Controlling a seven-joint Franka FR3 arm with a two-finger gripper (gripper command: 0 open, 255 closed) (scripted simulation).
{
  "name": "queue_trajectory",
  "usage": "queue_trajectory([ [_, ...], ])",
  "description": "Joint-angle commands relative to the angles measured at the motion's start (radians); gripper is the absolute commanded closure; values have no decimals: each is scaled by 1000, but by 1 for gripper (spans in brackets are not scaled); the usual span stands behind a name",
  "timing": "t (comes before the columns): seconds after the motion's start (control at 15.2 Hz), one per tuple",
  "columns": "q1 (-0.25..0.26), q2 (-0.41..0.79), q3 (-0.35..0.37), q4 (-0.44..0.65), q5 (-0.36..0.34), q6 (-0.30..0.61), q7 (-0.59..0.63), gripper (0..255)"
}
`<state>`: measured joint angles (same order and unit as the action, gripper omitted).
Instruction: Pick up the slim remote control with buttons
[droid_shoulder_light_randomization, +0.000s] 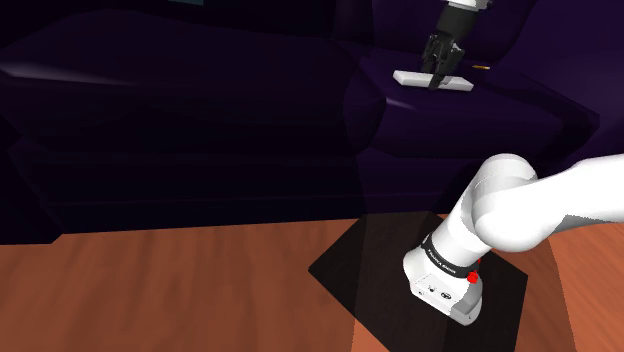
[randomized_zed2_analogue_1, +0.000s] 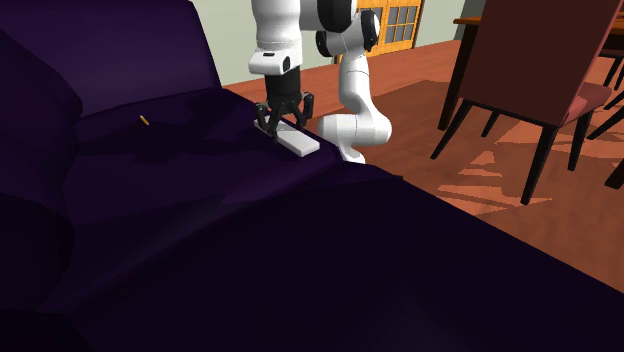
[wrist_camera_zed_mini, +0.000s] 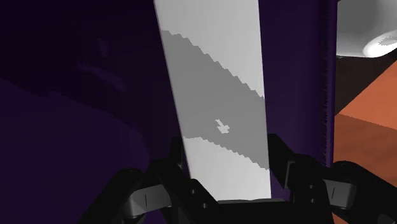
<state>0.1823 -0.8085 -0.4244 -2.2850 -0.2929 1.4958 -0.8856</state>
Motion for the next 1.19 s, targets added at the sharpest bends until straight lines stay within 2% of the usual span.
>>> queue_trajectory([
  [0.0, 0, -1, 0, -3, 0, 2, 1, 255],
  [0.53, 0, 0, -2, -3, -1, 3, -1, 255],
  [1.12, 14, 43, 19, 144, 22, -102, -11, 255],
])
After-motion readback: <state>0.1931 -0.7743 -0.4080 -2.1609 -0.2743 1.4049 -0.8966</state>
